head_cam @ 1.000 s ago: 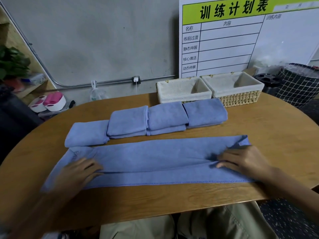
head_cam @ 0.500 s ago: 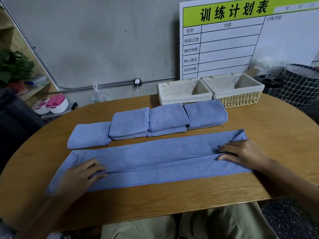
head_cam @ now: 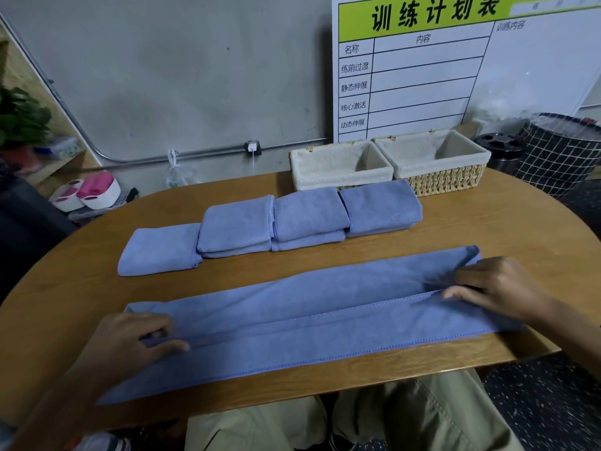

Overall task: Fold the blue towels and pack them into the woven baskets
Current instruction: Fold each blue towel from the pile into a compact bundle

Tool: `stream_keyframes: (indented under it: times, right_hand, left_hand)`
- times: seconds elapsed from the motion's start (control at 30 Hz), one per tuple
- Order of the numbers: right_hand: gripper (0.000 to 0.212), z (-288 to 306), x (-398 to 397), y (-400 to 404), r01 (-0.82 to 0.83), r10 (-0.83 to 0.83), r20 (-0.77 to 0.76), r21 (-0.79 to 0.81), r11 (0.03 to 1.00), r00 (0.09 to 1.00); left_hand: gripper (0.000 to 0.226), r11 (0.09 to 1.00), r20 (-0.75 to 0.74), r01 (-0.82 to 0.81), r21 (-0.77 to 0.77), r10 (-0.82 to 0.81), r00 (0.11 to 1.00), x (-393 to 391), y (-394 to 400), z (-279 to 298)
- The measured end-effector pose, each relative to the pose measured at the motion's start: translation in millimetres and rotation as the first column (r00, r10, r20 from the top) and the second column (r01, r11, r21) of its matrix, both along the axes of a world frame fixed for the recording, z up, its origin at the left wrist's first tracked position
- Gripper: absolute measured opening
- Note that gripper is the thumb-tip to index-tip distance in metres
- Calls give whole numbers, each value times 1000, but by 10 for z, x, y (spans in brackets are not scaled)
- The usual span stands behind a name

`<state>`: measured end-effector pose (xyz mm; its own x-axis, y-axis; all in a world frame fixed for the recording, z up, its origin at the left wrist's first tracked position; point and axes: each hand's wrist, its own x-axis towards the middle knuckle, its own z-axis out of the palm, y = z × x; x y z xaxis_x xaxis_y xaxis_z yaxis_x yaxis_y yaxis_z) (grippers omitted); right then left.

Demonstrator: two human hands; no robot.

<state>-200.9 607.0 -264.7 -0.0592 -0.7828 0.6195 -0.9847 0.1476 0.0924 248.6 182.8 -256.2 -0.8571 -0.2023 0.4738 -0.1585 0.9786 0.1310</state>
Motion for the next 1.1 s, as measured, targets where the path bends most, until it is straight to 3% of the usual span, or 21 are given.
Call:
stream_keyframes:
  times: [0.2,0.37,0.5,0.73,0.87,0.93,1.0,1.1]
  right_hand:
    - [60,-181,67,99,-14,17,-21,122,992,1000]
    - [70,-179,140,-2,125,-124,-17,85,989,992]
    - [67,-129,96,-141,178,-181,39,69,982,983]
    - [70,-75,-96,-74,273,-275,18,79,959,961]
    - [69,-38,-78,152,313,-314,2,81,946,949]
    - [69,41,-18,221,338,-341,12,92,937,940]
    - [70,124,85,190,362,-367,34,108,926,930]
    - [61,179,285,-142,337,-342,117,63,939,932]
  left_hand:
    - [68,959,21,83,-269,-80,997,162,83,-169]
    - [67,970,-14,-54,-236,52,999,130,279,-101]
    - [61,978,-23,-164,-133,162,987,-39,258,-125]
    - [46,969,6,-158,-188,162,987,-183,62,-114]
    - [10,971,34,-122,-204,131,991,90,68,-83]
    - [22,959,98,-192,-207,215,972,317,-76,-152]
    - [38,948,178,-298,-116,315,932,487,-228,-171]
    - [39,925,133,-378,-40,380,915,314,-130,-89]
